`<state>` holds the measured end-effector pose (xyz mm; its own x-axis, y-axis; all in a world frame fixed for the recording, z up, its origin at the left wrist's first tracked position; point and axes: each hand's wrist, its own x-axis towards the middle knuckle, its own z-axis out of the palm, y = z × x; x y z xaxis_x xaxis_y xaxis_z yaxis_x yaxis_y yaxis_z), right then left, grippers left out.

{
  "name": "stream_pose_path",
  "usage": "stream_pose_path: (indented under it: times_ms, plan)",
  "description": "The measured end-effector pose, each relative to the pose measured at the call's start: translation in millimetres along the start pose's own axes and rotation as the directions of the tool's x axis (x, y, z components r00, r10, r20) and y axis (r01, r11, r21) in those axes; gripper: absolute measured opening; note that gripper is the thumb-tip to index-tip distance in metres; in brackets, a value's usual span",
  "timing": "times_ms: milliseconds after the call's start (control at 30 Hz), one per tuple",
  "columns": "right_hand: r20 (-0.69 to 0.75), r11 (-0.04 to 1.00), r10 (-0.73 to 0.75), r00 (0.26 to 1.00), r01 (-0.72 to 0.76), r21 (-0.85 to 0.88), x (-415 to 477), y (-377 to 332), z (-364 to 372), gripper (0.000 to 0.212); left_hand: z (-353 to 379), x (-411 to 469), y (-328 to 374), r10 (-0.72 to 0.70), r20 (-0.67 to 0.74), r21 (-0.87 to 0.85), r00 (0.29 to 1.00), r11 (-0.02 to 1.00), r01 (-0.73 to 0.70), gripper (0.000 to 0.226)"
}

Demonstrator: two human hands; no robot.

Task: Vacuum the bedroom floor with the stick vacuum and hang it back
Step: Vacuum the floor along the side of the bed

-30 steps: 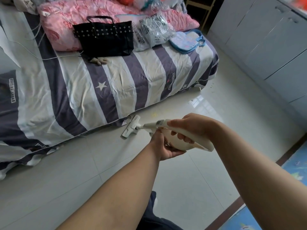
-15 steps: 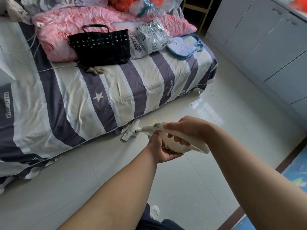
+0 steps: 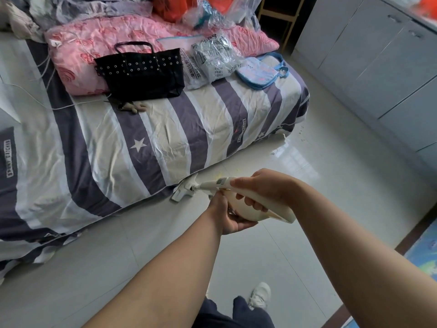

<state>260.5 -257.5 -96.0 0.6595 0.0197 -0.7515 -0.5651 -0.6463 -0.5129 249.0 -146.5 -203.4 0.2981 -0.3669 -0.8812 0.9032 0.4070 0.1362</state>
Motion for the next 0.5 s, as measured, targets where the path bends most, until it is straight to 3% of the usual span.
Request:
stream_pose_path:
  times_ms: [500]
  plan:
    - [0.151,0.998,-0.009,0.989,0.018,-0.056,5,54,-51,0.055,49,22,-49,0.063,0.011,-0.114,0.998,0.992,-0.061,0.052]
